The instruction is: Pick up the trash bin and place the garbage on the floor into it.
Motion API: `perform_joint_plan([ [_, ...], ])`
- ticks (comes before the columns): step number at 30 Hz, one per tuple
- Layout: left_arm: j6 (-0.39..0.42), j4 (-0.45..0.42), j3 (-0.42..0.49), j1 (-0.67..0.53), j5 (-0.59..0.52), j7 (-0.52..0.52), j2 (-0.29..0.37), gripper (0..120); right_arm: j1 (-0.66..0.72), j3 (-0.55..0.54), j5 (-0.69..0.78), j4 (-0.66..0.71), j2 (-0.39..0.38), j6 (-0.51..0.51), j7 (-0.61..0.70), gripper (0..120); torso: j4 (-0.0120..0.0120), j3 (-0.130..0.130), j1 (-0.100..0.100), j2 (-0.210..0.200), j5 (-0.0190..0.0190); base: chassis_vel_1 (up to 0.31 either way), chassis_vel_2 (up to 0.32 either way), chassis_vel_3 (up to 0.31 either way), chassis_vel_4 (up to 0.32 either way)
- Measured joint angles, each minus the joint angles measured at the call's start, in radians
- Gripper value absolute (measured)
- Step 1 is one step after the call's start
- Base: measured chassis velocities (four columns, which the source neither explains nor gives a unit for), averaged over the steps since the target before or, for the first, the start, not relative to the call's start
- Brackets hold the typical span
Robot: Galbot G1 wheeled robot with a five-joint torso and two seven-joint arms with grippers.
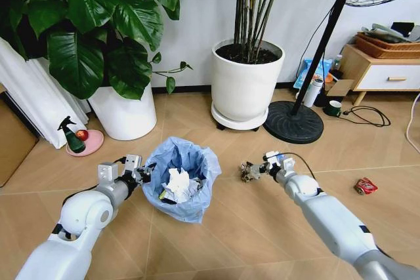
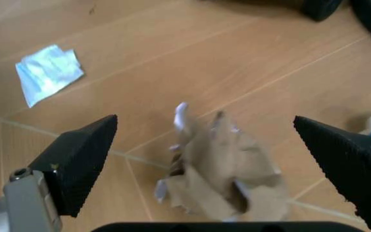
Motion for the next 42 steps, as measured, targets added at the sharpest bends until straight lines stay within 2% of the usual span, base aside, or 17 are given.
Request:
perform_joint_plan([
  [9, 0.0, -0.006, 0.0, -0.001, -0.004, 0.001, 0.008, 0, 0.057, 0.011, -0.08, -0.185, 0.122, 0.026, -0.016, 100, 0.0003, 0.0, 0.0, 0.0, 0.0, 0.0, 0.0, 0.0, 0.0],
  [26, -0.001, -0.005, 0.002, -0.003, -0.005, 0.002, 0.009, 0, 0.084, 0.043, -0.142, -0.322, 0.184, 0.016, 0.012, 98, 0.0001, 0.0, 0.0, 0.0, 0.0001, 0.0, 0.0, 0.0, 0.0],
  [28, -0.001, -0.005, 0.002, -0.003, -0.005, 0.002, 0.01, 0, 0.085, 0.045, -0.142, -0.325, 0.186, 0.017, 0.012, 94, 0.0001, 0.0, 0.0, 0.0, 0.0001, 0.0, 0.0, 0.0, 0.0],
  [30, -0.001, -0.005, 0.001, -0.003, -0.005, 0.002, 0.011, 0, 0.086, 0.046, -0.141, -0.326, 0.187, 0.017, 0.012, 84, 0.0001, 0.0, 0.0, 0.0, 0.0001, 0.0, 0.0, 0.0, 0.0],
  [32, -0.001, -0.005, 0.001, -0.003, -0.006, 0.002, 0.011, 0, 0.086, 0.047, -0.141, -0.326, 0.186, 0.017, 0.012, 82, 0.0001, 0.0, 0.0, 0.0, 0.0, 0.0, 0.0, 0.0, 0.0],
  [35, -0.002, -0.005, 0.002, -0.005, -0.006, 0.002, 0.008, 0, 0.084, 0.048, -0.138, -0.327, 0.186, 0.015, 0.017, 65, 0.0001, 0.0, 0.0, 0.0, 0.0, 0.0, 0.0, 0.0, 0.0],
  [36, -0.002, -0.005, 0.002, -0.005, -0.006, 0.002, 0.008, 0, 0.084, 0.048, -0.138, -0.327, 0.186, 0.015, 0.017, 65, 0.0001, 0.0, 0.0, 0.0, 0.0, 0.0, 0.0, 0.0, 0.0],
  [39, -0.002, -0.005, 0.003, -0.007, -0.006, 0.002, 0.009, 0, 0.082, 0.05, -0.137, -0.33, 0.187, 0.01, 0.026, 50, 0.0, 0.0, 0.0, 0.0, 0.0, 0.0, 0.0, 0.0, 0.0],
  [42, -0.002, -0.005, 0.003, -0.007, -0.007, 0.002, 0.01, 0, 0.082, 0.052, -0.135, -0.332, 0.189, 0.008, 0.031, 41, 0.0001, 0.0, 0.0, 0.0, 0.0001, 0.0, 0.0, 0.0, 0.0],
])
